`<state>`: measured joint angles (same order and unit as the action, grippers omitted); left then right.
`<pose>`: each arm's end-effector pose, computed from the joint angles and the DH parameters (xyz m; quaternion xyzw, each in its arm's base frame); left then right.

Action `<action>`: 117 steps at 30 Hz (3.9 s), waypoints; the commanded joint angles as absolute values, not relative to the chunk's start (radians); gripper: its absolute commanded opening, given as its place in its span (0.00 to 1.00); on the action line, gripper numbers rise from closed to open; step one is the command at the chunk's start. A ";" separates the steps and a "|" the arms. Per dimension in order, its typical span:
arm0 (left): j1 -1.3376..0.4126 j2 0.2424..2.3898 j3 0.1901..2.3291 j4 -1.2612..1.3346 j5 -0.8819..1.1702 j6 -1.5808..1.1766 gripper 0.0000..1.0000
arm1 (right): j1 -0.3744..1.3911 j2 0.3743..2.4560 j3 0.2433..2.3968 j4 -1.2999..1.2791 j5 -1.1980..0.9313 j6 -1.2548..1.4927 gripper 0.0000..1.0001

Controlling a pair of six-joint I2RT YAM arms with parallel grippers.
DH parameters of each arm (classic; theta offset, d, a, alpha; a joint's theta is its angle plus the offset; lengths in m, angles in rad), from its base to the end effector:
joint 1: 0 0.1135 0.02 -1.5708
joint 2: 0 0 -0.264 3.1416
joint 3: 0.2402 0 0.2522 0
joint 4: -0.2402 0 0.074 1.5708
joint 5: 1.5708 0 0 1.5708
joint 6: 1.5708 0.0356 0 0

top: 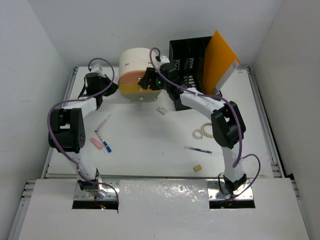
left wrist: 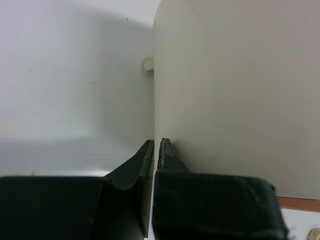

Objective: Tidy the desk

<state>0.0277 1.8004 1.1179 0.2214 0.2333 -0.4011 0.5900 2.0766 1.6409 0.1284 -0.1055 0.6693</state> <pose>0.4054 0.0030 0.2143 -0.1197 0.8379 -0.1943 0.4958 0.4130 0.2811 0.2624 0.0008 0.8065 0.3817 0.4516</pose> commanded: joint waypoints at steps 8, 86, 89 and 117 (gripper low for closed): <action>0.014 1.781 1.108 0.284 0.265 -0.407 0.00 | 0.565 2.043 1.678 0.135 -0.060 0.575 0.62; 0.014 1.752 1.061 0.313 0.224 -0.411 0.00 | 0.612 2.174 1.824 0.229 -0.009 0.726 0.42; 0.014 1.752 1.062 0.313 0.221 -0.407 0.00 | 0.618 2.168 1.809 0.244 -0.003 0.726 0.41; 0.014 1.775 1.069 0.308 0.212 -0.399 0.00 | 0.623 2.126 1.798 0.302 0.092 0.712 0.24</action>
<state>0.0212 1.7996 1.0595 0.2657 0.2173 -0.4088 0.6243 2.1811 1.7744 0.2268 0.0643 0.7254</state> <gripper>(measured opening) 0.001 0.277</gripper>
